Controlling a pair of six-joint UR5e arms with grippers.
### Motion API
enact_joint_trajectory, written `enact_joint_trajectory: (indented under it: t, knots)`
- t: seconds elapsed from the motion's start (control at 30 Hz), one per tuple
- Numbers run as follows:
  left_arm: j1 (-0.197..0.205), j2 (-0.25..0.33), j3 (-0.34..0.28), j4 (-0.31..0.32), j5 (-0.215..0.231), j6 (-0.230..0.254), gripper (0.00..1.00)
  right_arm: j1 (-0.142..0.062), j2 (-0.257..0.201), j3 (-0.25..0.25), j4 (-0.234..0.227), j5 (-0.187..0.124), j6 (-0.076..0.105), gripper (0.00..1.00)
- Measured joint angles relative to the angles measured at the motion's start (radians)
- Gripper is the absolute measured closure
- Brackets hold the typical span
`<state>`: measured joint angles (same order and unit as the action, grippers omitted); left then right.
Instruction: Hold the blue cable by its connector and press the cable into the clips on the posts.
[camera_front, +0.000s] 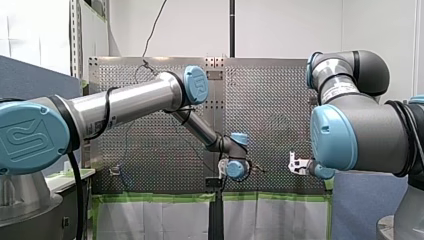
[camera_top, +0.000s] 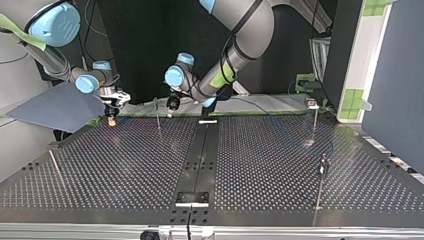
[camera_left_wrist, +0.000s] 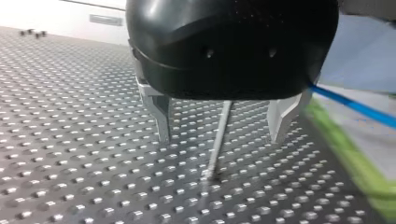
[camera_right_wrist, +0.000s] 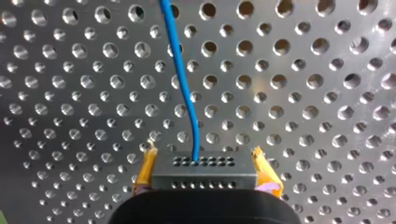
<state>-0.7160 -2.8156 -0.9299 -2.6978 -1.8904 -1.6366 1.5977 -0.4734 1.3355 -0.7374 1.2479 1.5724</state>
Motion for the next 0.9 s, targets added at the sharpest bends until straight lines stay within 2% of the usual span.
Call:
enact_joint_trajectory:
  t: [0.27, 0.43, 0.7, 0.9]
  knots:
    - [-0.006, 0.000, -0.024, -0.017, -0.008, 0.032, 0.00, 0.004, 0.000, 0.000, 0.001, -0.001, -0.001, 1.00]
    - [-0.015, 0.001, -0.026, -0.021, -0.002, 0.034, 0.00, 0.005, 0.000, 0.000, 0.001, -0.001, -0.001, 1.00]
    - [-0.043, 0.006, -0.038, -0.035, 0.036, 0.032, 0.00, 0.006, 0.000, 0.000, 0.001, -0.001, -0.001, 1.00]
    - [-0.064, 0.021, -0.067, -0.007, 0.066, 0.012, 0.00, 0.008, 0.000, 0.000, 0.001, -0.001, -0.001, 1.00]
